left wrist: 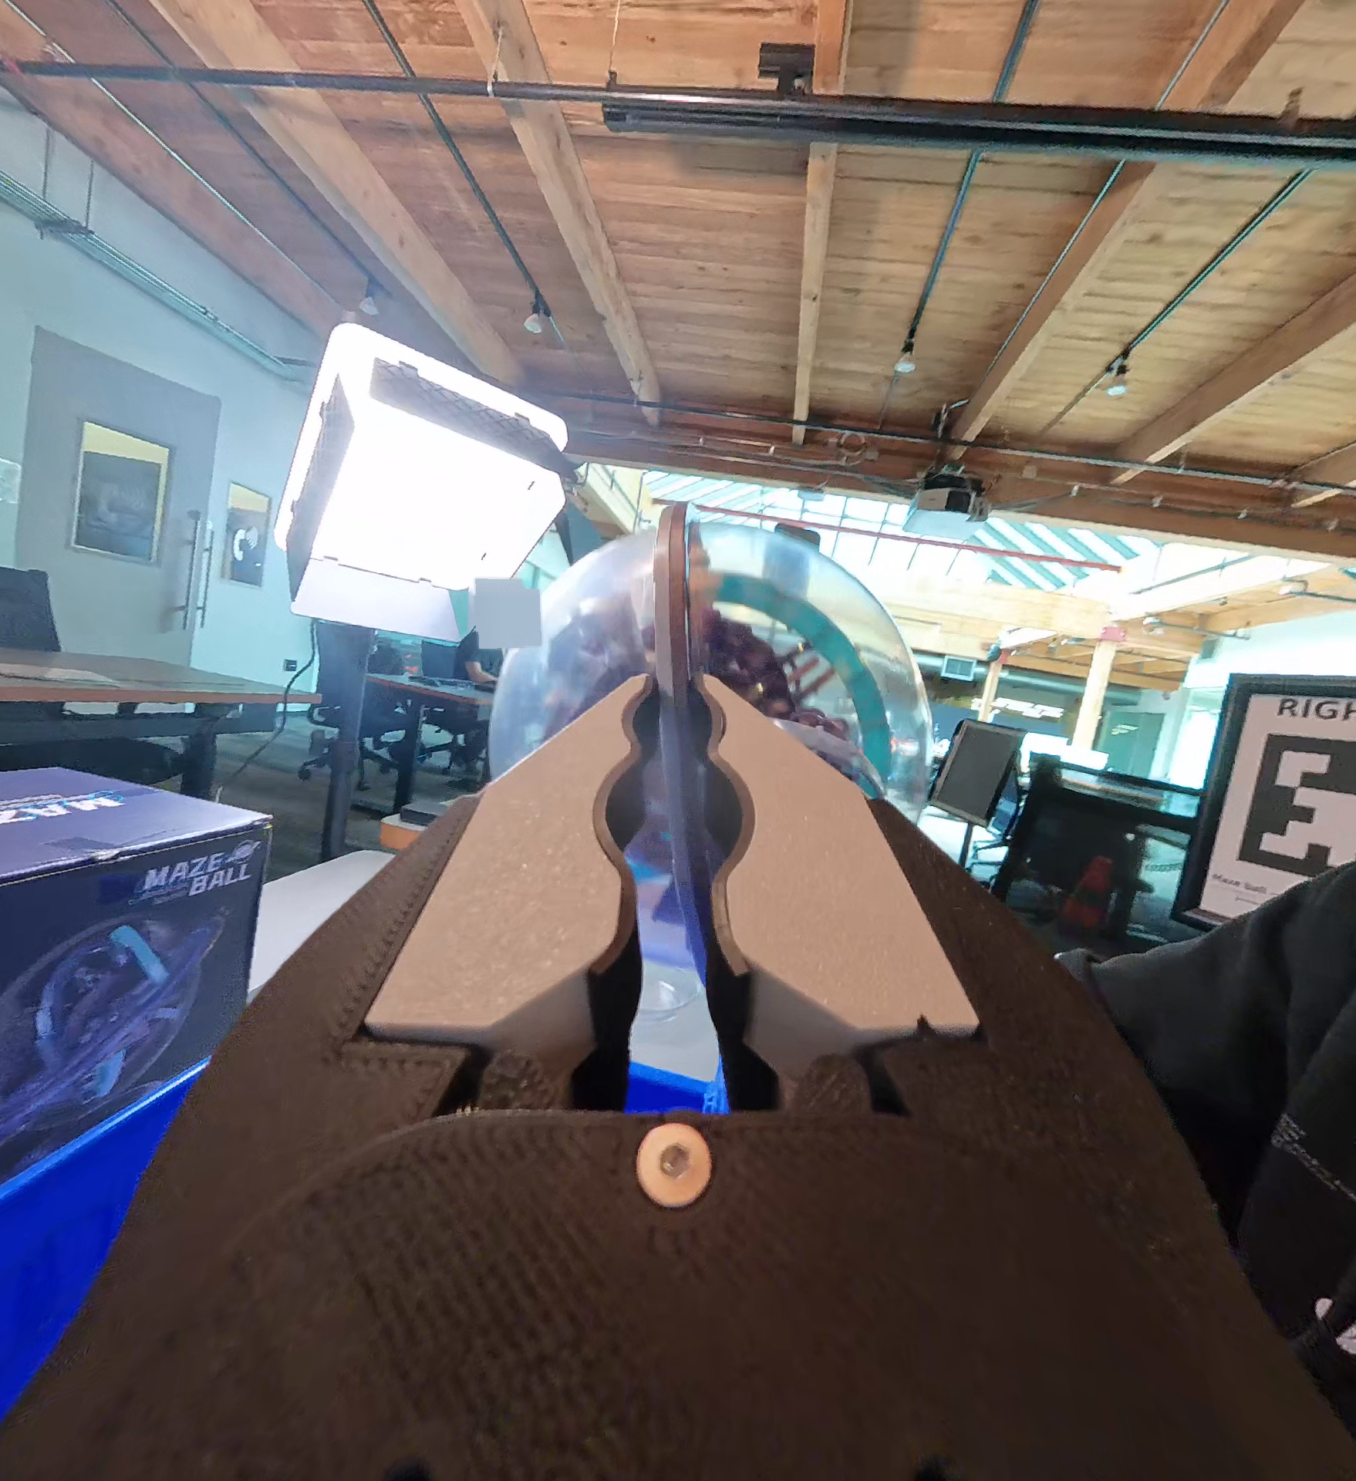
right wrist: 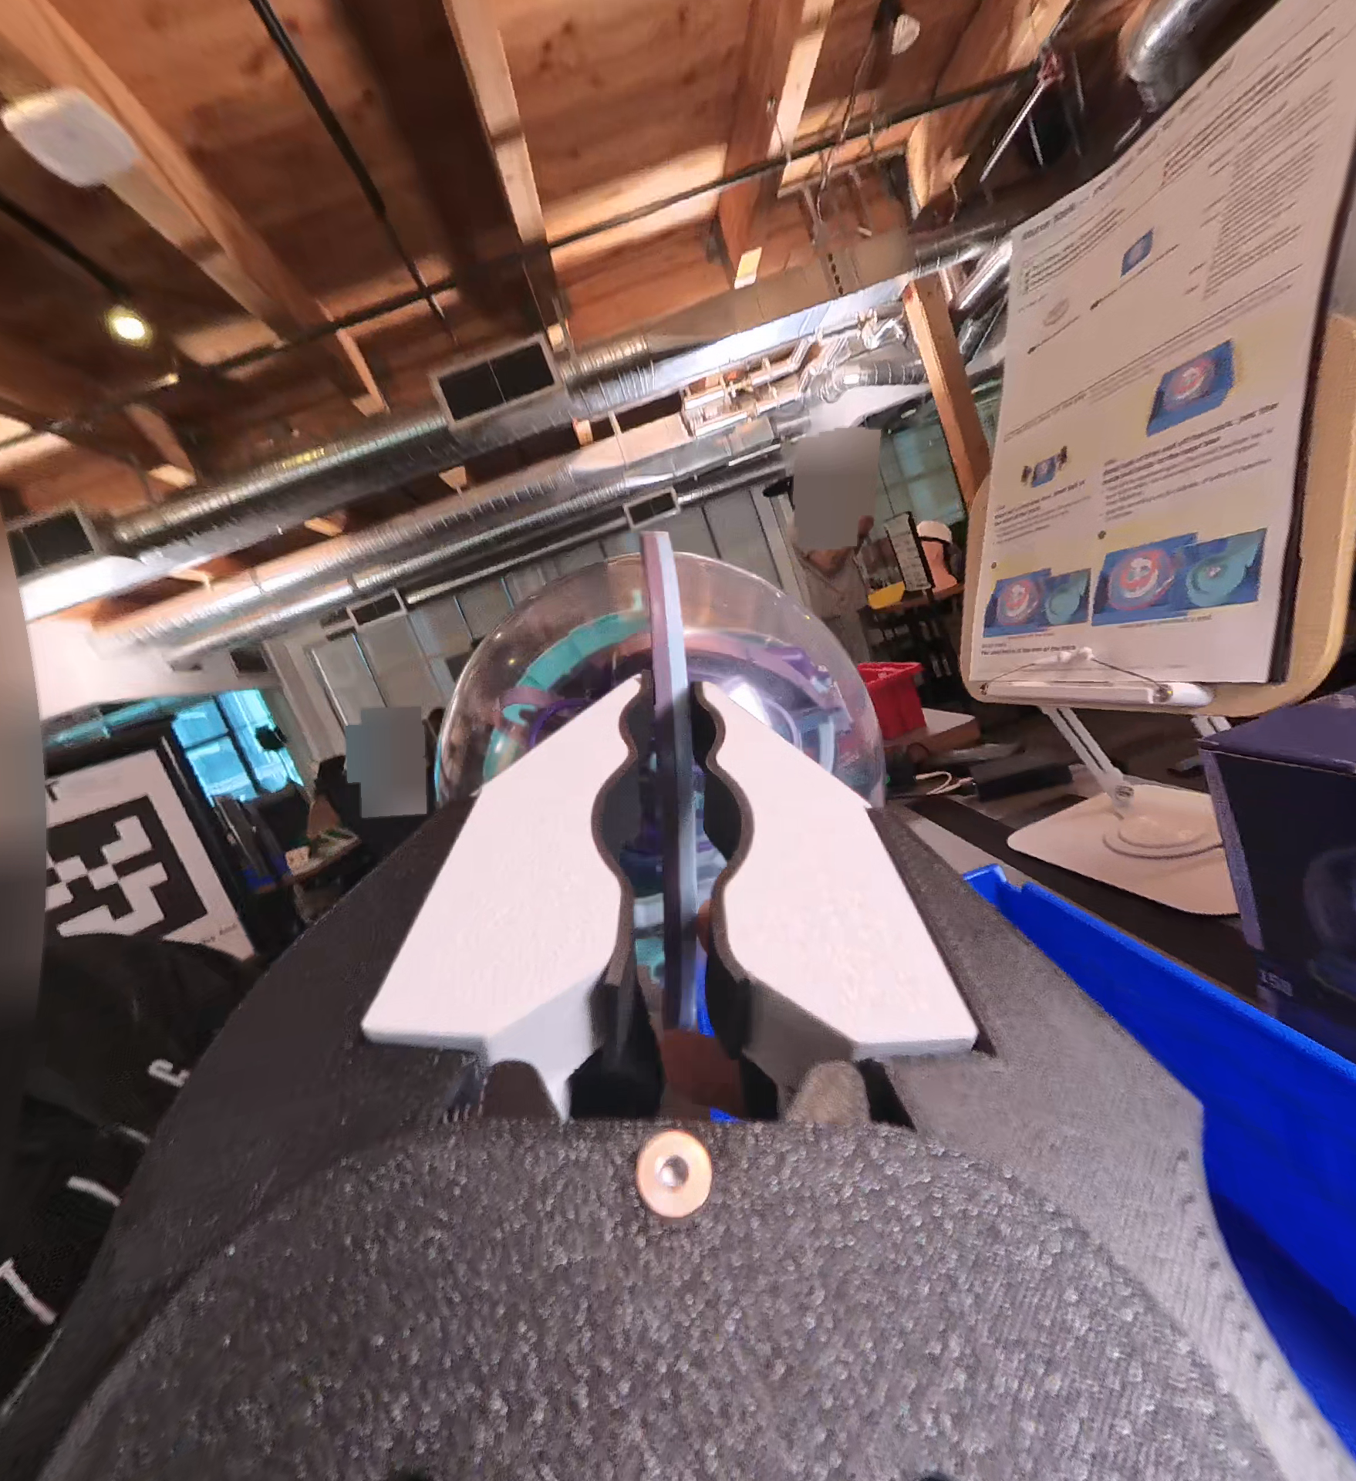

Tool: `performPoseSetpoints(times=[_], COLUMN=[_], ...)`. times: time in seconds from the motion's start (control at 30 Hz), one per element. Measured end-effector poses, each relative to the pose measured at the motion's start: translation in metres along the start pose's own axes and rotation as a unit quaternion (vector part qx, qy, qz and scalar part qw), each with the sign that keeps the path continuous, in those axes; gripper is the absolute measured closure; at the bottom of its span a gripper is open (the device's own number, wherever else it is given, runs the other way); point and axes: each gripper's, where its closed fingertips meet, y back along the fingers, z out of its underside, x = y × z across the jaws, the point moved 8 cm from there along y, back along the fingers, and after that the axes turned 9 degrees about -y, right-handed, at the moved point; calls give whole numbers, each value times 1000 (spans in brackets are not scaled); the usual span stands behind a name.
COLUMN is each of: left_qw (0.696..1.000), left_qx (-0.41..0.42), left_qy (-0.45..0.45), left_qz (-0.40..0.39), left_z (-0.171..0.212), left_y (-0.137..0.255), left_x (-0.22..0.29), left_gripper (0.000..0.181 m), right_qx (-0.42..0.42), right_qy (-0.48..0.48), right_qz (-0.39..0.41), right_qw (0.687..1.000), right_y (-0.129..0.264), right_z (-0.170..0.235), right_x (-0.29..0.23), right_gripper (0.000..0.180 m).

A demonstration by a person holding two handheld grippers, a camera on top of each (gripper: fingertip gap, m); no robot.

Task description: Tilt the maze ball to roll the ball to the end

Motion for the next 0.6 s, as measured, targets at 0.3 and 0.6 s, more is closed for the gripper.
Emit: performPoseSetpoints(times=[0.3, 0.6], left_qw=[996, 989], left_qx=[-34, -84], left_qy=[49, 78], left_qz=[-70, -96], left_z=[6, 19], left_y=[9, 12], left_x=[-22, -35], left_gripper=[174, 172], right_qx=[-66, -60], right_qy=[28, -83], right_qz=[25, 62], right_qw=[997, 993], right_y=[-8, -6], right_z=[12, 20], right_x=[0, 27], right_gripper=[173, 173])
